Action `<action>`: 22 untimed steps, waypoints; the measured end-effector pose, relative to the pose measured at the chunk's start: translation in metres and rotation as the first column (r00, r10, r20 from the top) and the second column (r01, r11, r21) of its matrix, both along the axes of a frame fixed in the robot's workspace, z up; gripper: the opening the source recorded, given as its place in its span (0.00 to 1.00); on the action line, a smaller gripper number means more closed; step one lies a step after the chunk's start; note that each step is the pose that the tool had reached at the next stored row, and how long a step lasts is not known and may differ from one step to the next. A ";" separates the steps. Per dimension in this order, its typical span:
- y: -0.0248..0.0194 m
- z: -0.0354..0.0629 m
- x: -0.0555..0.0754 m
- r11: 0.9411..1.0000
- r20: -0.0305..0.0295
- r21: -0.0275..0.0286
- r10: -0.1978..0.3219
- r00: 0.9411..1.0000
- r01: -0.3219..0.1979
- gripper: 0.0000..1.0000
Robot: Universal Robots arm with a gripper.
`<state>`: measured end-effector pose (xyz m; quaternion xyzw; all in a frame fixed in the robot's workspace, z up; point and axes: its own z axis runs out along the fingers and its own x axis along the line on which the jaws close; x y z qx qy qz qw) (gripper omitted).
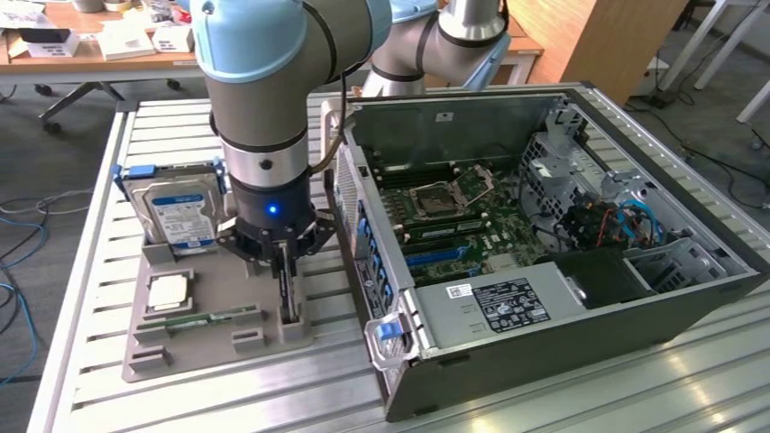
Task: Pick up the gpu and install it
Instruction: 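Pick up the gpu and move the gpu toward the slot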
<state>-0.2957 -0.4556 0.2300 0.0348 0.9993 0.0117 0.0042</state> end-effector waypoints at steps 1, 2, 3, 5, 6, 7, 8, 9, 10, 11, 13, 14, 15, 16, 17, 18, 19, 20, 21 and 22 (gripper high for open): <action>0.0000 0.0000 0.000 1.000 0.000 0.000 0.000 1.000 0.000 0.26; 0.0000 0.0000 0.000 1.000 0.000 0.000 0.000 1.000 0.000 0.26; 0.0000 0.0000 0.000 1.000 0.000 0.000 0.004 1.000 -0.004 0.26; 0.0000 -0.0001 0.000 0.999 0.000 0.000 0.034 0.999 -0.034 0.26; 0.0000 -0.0001 0.000 0.999 0.000 0.000 0.050 0.999 -0.050 0.26; 0.0000 -0.0001 0.000 0.999 0.000 0.000 0.054 0.999 -0.054 0.26; 0.0000 -0.0001 0.000 0.999 0.000 0.000 0.054 0.999 -0.054 0.26; 0.0000 -0.0001 0.000 0.999 0.000 0.000 0.054 0.999 -0.054 0.26; 0.0000 -0.0001 0.000 0.999 0.000 0.000 0.054 0.999 -0.054 0.26; 0.0000 -0.0001 0.000 0.999 0.000 0.000 0.054 0.999 -0.054 0.26; 0.0000 0.0003 0.000 0.999 0.000 0.000 0.054 0.999 -0.054 0.26; 0.0000 0.0017 0.000 0.999 0.000 0.000 0.054 0.999 -0.054 0.26; 0.0000 0.0040 0.000 0.999 0.000 0.000 0.054 0.999 -0.054 0.26; 0.0000 0.0066 0.000 0.999 0.000 0.000 0.054 0.999 -0.054 0.26; 0.0000 0.0095 0.000 0.999 0.000 0.000 0.054 0.999 -0.054 0.26; 0.0000 0.0126 0.000 0.999 0.000 0.000 0.054 0.999 -0.054 0.26; 0.0000 0.0158 0.000 0.999 0.000 0.000 0.054 0.999 -0.054 0.26; 0.0000 0.0195 0.000 0.999 0.000 0.000 0.054 0.999 -0.054 0.26; 0.0000 0.0234 0.000 0.999 0.000 0.000 0.054 0.999 -0.054 0.26; 0.0000 0.0273 0.000 0.999 0.000 0.000 0.054 0.999 -0.054 0.26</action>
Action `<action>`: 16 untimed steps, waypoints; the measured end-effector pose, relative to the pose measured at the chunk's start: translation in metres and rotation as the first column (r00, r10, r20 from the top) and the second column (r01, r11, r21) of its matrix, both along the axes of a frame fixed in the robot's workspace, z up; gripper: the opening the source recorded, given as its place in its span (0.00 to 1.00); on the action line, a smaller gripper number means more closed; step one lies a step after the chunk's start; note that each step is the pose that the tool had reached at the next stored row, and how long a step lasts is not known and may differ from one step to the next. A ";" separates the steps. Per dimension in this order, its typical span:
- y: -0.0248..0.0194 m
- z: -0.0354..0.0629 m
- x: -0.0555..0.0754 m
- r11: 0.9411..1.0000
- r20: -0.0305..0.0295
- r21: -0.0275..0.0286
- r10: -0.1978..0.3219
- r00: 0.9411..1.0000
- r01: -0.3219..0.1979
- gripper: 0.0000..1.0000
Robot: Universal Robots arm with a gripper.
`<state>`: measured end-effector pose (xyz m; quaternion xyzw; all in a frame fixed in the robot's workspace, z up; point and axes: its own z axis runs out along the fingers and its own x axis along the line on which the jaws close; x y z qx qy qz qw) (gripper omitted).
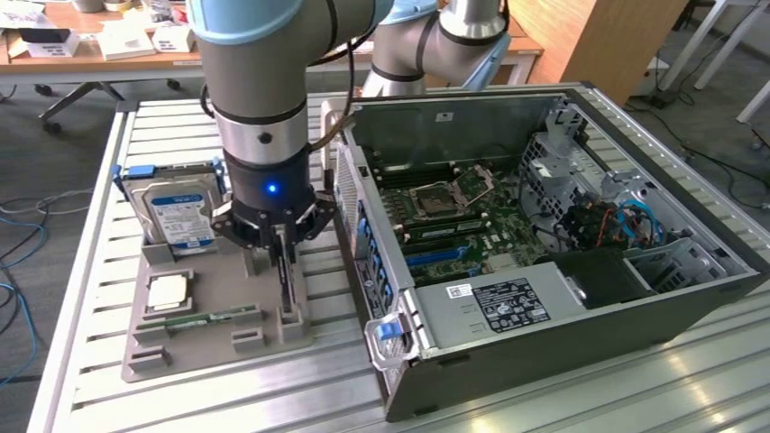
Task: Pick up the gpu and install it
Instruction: 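Pick up the gpu and move the gpu toward the slot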
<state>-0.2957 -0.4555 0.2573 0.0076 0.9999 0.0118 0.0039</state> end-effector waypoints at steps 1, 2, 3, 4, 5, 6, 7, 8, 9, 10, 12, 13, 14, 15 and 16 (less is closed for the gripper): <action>0.0000 0.0043 0.000 1.000 0.000 0.000 0.000 1.000 0.000 0.26; 0.0000 0.0090 0.000 1.000 0.000 0.000 0.000 1.000 0.000 0.26; 0.0000 0.0134 0.000 1.000 0.000 0.000 0.000 1.000 0.000 0.26; 0.0000 0.0179 0.000 1.000 0.000 0.000 0.000 1.000 0.000 0.26; 0.0000 0.0224 0.000 1.000 0.000 0.000 0.000 1.000 0.000 0.26; 0.0000 0.0270 0.000 1.000 0.000 0.000 0.000 1.000 0.000 0.26; 0.0000 0.0314 0.000 1.000 0.000 0.000 0.000 1.000 0.000 0.26; 0.0000 0.0359 0.000 1.000 0.000 0.000 0.000 1.000 0.000 0.26; 0.0000 0.0408 0.000 1.000 0.000 0.000 0.000 1.000 0.000 0.26; 0.0000 0.0453 0.000 1.000 0.000 0.000 0.000 1.000 0.000 0.26; 0.0000 0.0543 0.000 1.000 0.000 0.000 0.000 1.000 0.000 0.26; 0.0000 0.0588 0.000 1.000 0.000 0.000 0.000 1.000 0.000 0.26; 0.0000 0.0633 0.000 1.000 0.000 0.000 0.000 1.000 0.000 0.26; 0.0000 0.0678 0.000 1.000 0.000 0.000 0.000 1.000 0.000 0.26; 0.0000 0.0723 0.000 1.000 0.000 0.000 0.000 1.000 0.000 0.26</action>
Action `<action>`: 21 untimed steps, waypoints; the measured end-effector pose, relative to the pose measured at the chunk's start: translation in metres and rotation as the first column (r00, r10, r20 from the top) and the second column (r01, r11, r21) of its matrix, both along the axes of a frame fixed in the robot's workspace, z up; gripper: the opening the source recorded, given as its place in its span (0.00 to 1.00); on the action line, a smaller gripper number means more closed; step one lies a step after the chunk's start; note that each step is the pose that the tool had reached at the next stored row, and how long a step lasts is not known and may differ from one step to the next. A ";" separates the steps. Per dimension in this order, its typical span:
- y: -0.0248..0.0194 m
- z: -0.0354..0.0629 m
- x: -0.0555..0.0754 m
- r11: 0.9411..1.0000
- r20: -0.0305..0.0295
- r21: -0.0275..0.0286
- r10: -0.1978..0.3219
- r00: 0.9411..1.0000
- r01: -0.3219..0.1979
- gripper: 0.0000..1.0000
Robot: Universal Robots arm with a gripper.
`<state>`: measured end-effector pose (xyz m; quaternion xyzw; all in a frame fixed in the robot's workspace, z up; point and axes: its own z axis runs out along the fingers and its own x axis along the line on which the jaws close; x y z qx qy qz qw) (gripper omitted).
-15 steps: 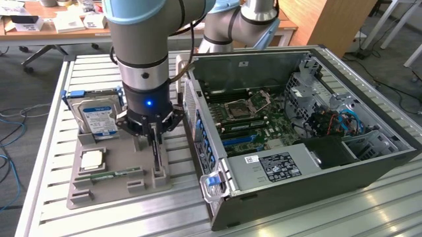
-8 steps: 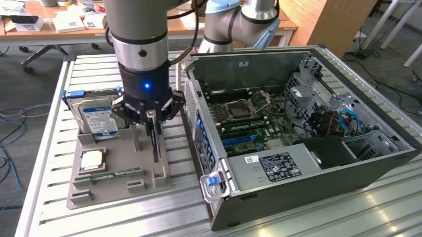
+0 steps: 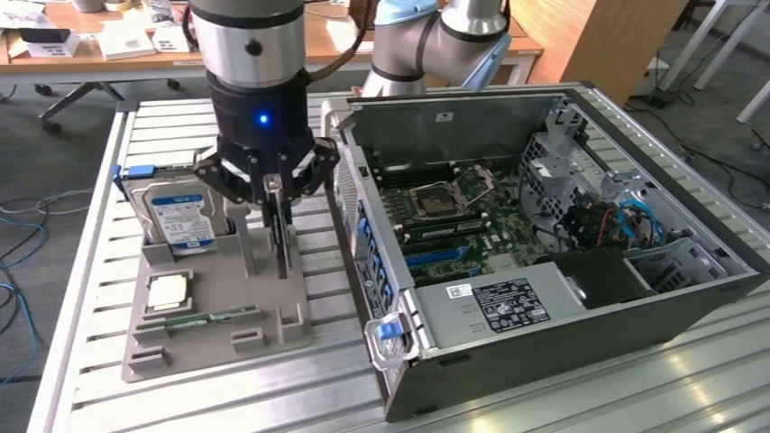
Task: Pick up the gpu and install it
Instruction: 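Pick up the gpu and move the gpu toward the slot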
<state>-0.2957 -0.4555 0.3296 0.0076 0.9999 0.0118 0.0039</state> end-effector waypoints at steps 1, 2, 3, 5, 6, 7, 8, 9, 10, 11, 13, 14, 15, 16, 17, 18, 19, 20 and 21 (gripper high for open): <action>0.0000 0.0045 0.000 1.000 0.000 0.000 0.000 1.000 0.000 0.26; 0.0000 0.0094 0.000 1.000 0.000 0.000 0.000 1.000 0.000 0.26; 0.0000 0.0137 0.000 1.000 0.000 0.000 0.000 1.000 0.000 0.26; 0.0000 0.0229 0.000 1.000 0.000 0.000 0.000 1.000 0.000 0.26; 0.0000 0.0274 0.000 1.000 0.000 0.000 0.000 1.000 0.000 0.26; 0.0000 0.0319 0.000 1.000 0.000 0.000 0.000 1.000 0.000 0.26; 0.0000 0.0364 0.000 1.000 0.000 0.000 0.000 1.000 0.000 0.26; 0.0000 0.0413 0.000 1.000 0.000 0.000 0.000 1.000 0.000 0.26; 0.0000 0.0458 0.000 1.000 0.000 0.000 0.000 1.000 0.000 0.26; 0.0000 0.0503 0.000 1.000 0.000 0.000 0.000 1.000 0.000 0.26; 0.0000 0.0592 0.000 1.000 0.000 0.000 0.000 1.000 0.000 0.26; 0.0000 0.0638 0.000 1.000 0.000 0.000 0.000 1.000 0.000 0.26; 0.0000 0.0687 0.000 1.000 0.000 0.000 0.000 1.000 0.000 0.26; 0.0000 0.0727 0.000 1.000 0.000 0.000 0.000 1.000 0.000 0.26; 0.0000 0.0777 0.000 1.000 0.000 0.000 0.000 1.000 0.000 0.26; 0.0000 0.0821 0.000 1.000 0.000 0.000 0.000 1.000 0.000 0.26; 0.0000 0.0861 0.000 1.000 0.000 0.000 0.000 1.000 0.000 0.26; 0.0000 0.0896 0.000 1.000 0.000 0.000 0.000 1.000 0.000 0.26; 0.0000 0.0924 0.000 1.000 0.000 0.000 0.000 1.000 0.000 0.26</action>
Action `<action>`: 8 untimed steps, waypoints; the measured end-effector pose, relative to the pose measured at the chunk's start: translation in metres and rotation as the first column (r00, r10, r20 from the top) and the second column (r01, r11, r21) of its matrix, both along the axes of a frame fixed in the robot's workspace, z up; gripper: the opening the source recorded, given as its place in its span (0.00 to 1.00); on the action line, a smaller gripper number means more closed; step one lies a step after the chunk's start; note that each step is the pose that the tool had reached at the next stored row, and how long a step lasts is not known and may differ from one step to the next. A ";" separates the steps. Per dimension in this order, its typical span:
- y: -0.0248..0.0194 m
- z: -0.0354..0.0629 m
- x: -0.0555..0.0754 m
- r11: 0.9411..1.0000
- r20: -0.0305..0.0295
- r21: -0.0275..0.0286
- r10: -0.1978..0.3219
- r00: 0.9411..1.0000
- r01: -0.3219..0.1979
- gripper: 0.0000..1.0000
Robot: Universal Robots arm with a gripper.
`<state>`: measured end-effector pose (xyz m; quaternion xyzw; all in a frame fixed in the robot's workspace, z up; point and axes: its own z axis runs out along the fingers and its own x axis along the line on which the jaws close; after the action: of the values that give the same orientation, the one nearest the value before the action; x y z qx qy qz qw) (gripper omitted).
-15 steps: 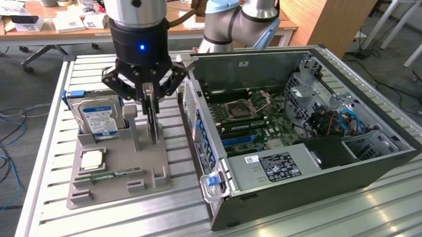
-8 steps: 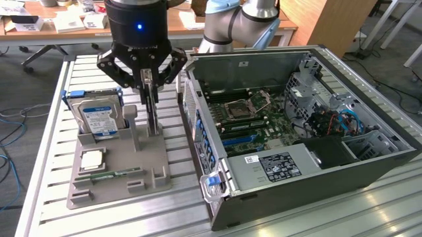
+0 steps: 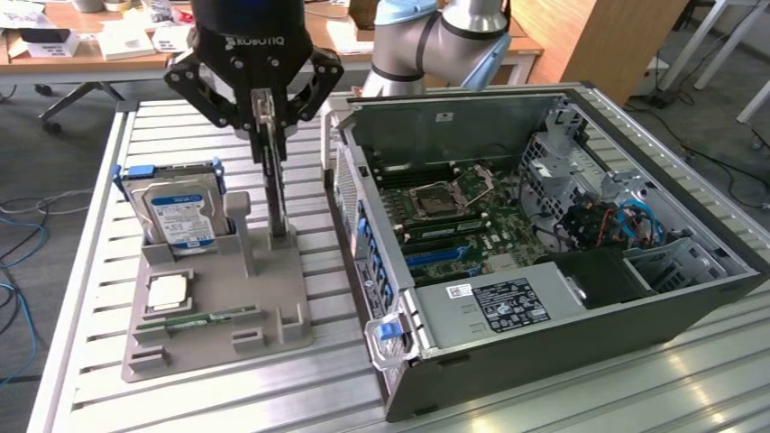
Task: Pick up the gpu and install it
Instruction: 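Pick up the gpu and move the gpu toward the slot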
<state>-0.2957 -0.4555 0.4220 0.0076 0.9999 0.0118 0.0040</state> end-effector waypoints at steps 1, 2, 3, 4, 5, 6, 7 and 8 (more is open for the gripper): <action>0.0000 0.0019 0.000 1.000 0.000 0.000 0.000 1.000 0.000 0.26; 0.0000 0.0031 0.000 1.000 0.000 0.000 0.000 1.000 0.000 0.26; 0.0000 0.0035 0.000 1.000 0.000 0.000 0.000 1.000 0.000 0.26; 0.0000 0.0035 0.000 1.000 0.000 0.000 0.000 1.000 0.000 0.26; 0.0000 0.0035 0.000 1.000 0.000 0.000 0.000 1.000 0.000 0.26; 0.0000 0.0035 0.000 1.000 0.000 0.000 0.000 1.000 0.000 0.26; 0.0000 0.0036 0.000 1.000 0.000 0.000 0.000 1.000 0.000 0.26; 0.0000 0.0036 0.000 1.000 0.000 0.000 0.000 1.000 0.000 0.26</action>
<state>-0.2955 -0.4555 0.4257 0.0076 0.9999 0.0118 0.0040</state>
